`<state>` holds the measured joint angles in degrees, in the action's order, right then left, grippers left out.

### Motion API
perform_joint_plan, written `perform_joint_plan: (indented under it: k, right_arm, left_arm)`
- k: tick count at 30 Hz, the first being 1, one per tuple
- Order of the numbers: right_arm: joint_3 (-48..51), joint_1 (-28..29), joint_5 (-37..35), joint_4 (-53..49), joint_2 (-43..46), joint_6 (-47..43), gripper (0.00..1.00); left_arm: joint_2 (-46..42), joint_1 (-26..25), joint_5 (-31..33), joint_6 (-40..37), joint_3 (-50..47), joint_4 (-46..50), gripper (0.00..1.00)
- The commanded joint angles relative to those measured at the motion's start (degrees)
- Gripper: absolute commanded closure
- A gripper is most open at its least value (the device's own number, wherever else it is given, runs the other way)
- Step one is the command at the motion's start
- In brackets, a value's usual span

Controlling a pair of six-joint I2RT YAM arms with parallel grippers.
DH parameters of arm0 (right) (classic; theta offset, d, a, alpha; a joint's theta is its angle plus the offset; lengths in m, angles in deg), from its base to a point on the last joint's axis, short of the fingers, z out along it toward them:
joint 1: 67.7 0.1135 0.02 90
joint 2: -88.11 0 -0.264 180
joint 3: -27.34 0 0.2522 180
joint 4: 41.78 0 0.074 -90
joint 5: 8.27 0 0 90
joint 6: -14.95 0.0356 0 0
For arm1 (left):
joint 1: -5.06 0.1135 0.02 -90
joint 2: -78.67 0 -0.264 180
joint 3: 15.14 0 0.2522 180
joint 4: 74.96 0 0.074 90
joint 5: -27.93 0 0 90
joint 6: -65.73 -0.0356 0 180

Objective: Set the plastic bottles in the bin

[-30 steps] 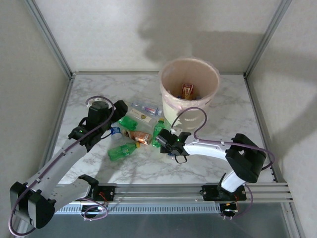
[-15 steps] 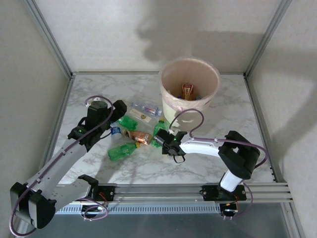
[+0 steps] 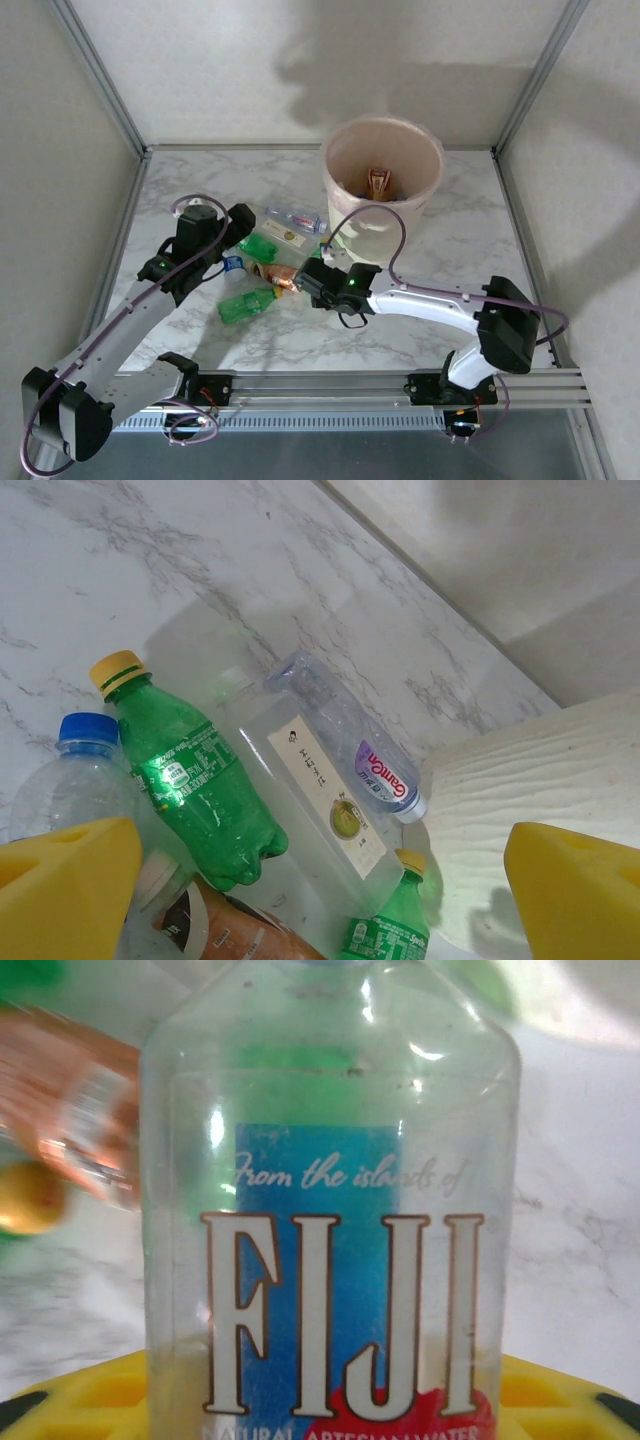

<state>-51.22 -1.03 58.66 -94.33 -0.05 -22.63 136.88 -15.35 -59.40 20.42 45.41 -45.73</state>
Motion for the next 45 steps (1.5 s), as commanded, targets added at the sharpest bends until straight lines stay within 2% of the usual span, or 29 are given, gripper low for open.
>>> perform_joint_plan:
  k: [1, 8, 12, 20, 26, 35, 45]
  right_arm:
    - [-6.61, 0.86, -5.32, -6.43, 3.82, -2.49, 0.48]
    - [-20.46, -0.02, -11.91, -9.49, 7.72, -10.13, 0.47]
    - [-28.70, -6.65, -12.48, -9.43, 8.53, -16.47, 0.47]
    - [-39.81, -25.73, -1.93, -5.72, 3.39, -25.32, 0.47]
    - [-42.49, -33.58, 4.72, -3.71, -2.29, -27.50, 0.47]
    - [-39.98, -35.03, 7.45, -1.82, -5.24, -28.38, 0.44]
    - [-39.12, -35.01, 8.08, -1.89, -4.70, -27.74, 0.25]
  left_arm:
    - [-0.39, 0.64, -0.83, 0.58, -0.45, -0.64, 0.07]
    - [-0.56, 0.79, -0.83, 0.51, -0.97, -0.56, 0.07]
    - [-0.56, 0.80, -0.99, 0.50, -0.99, -0.52, 0.07]
    - [-1.06, 1.05, -0.74, 0.35, -0.91, -0.02, 0.07]
    - [-1.52, 1.58, -0.31, -0.18, -0.99, 0.70, 0.07]
    - [-1.64, 2.58, -0.73, -0.04, -2.39, 0.31, 0.07]
    - [-1.84, 3.06, -1.01, 0.06, -3.37, 0.53, 0.07]
